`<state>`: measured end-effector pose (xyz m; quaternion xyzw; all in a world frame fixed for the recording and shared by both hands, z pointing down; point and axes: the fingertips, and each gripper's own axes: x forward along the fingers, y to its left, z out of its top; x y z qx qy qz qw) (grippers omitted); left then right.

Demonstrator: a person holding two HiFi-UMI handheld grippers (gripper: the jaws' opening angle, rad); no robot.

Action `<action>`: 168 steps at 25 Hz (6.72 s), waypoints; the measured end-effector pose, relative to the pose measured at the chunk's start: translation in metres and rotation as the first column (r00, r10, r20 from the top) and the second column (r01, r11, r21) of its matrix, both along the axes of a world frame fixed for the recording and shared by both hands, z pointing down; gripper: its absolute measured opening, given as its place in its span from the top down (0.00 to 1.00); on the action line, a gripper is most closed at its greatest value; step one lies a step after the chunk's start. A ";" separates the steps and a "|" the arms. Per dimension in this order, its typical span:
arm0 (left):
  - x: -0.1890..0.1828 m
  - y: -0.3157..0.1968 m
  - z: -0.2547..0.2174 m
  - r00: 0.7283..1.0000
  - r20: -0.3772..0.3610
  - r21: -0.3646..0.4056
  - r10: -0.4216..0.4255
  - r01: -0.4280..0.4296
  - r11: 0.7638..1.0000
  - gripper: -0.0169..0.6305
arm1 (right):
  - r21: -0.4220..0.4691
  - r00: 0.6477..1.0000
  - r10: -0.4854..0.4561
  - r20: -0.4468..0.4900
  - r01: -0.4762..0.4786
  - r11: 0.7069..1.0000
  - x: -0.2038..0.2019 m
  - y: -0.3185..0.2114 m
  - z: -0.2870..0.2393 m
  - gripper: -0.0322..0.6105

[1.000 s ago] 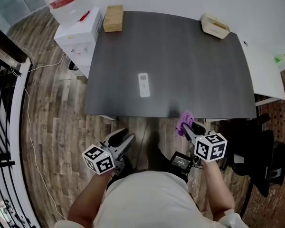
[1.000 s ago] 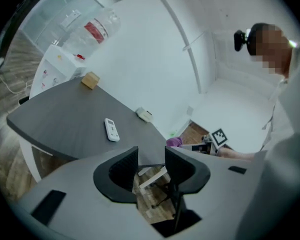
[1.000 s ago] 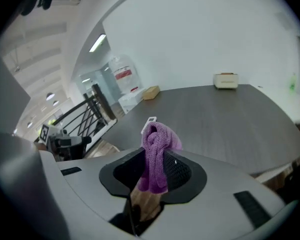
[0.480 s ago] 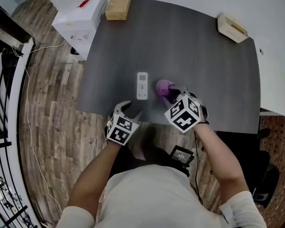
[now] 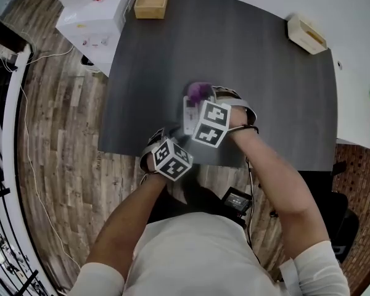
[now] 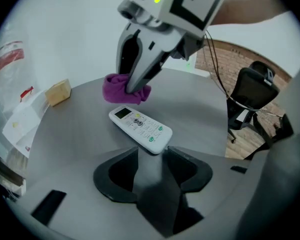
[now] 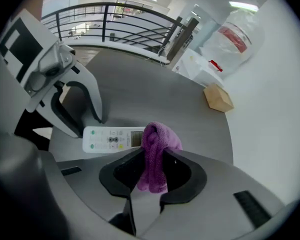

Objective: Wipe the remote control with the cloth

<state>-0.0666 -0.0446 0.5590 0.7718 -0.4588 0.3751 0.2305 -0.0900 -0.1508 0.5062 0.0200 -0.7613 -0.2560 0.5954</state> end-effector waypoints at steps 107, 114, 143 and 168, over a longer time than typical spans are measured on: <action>0.016 -0.041 0.006 -0.007 0.279 -0.433 0.960 -0.893 0.120 0.53 | -0.772 0.742 0.664 0.090 -0.370 0.518 0.131 0.146 0.003 0.78; 0.012 -0.023 0.001 0.615 0.094 -0.411 0.783 -0.692 0.593 0.53 | -0.762 0.700 0.709 0.083 -0.414 0.498 0.108 0.136 0.016 0.78; 0.011 -0.004 -0.015 0.791 -0.537 -0.457 -0.294 0.019 0.889 0.53 | -0.725 0.672 0.731 0.115 -0.446 0.525 0.080 0.118 0.026 0.78; -0.006 -0.009 -0.049 0.555 0.238 -0.088 0.797 -0.805 0.586 0.53 | -0.822 0.715 0.686 0.132 -0.308 0.479 0.110 0.169 0.012 0.78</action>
